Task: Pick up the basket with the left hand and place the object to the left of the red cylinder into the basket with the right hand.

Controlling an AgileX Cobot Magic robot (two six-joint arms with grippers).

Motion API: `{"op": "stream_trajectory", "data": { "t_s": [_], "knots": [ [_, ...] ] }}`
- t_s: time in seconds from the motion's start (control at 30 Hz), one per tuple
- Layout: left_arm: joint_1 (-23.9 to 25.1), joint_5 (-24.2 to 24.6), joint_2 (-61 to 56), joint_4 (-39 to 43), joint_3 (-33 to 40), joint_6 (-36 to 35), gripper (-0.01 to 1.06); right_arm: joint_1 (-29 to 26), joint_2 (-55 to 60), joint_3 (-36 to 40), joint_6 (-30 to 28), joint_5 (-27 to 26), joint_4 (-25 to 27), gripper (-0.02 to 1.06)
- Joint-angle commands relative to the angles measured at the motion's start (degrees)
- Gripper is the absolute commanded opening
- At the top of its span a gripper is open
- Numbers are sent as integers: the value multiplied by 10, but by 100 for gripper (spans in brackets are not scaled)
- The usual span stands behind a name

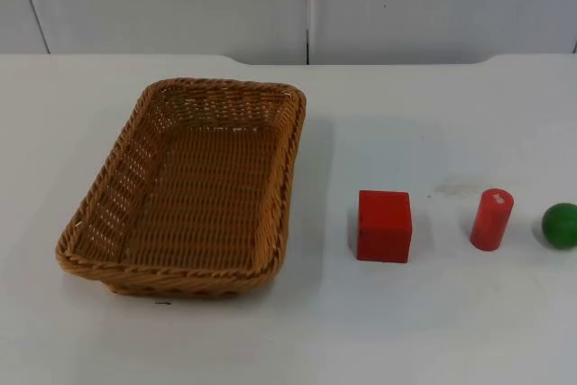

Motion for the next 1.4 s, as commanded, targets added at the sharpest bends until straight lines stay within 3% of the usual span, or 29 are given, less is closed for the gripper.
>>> {"op": "stream_trajectory", "data": {
  "t_s": [0.0, 0.5, 1.37],
  "knots": [
    [1, -1, -2, -7, -10, -3, 105, 1, -1, 1, -2, -6, 2, 104],
    [1, 3, 91, -6, -113, -3, 105, 1, -1, 1, -2, -6, 2, 104],
    [1, -47, 233, -40, -187, -3, 105, 1, -1, 1, -2, -6, 0, 104]
  ]
}}
